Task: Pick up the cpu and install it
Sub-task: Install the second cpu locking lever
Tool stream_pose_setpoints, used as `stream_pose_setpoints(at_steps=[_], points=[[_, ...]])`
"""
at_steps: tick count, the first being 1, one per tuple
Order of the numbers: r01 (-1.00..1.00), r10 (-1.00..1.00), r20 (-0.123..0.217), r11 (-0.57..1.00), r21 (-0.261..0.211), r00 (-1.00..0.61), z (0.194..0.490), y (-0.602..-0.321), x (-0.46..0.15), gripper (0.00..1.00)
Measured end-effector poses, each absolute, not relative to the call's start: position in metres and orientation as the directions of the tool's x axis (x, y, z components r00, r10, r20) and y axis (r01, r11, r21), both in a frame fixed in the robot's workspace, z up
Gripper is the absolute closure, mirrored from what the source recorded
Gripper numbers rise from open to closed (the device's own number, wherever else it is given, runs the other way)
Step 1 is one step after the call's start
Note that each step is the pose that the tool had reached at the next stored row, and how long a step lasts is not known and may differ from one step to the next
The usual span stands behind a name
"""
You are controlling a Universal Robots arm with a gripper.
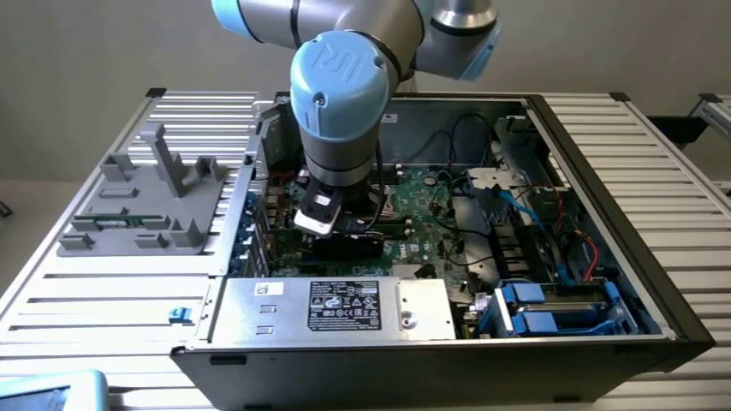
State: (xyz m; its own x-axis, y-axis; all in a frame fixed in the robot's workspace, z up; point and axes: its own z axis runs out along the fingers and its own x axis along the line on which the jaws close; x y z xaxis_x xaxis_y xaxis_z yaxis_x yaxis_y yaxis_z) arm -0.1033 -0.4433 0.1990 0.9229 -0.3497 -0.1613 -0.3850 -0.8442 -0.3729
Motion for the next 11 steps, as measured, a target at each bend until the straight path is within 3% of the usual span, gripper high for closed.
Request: stream_pose_setpoints(at_steps=[11], points=[[-0.385, -0.350, -0.161, -0.844, -0.373, 0.923, 0.1984, -0.4432, -0.1063, 0.89]])
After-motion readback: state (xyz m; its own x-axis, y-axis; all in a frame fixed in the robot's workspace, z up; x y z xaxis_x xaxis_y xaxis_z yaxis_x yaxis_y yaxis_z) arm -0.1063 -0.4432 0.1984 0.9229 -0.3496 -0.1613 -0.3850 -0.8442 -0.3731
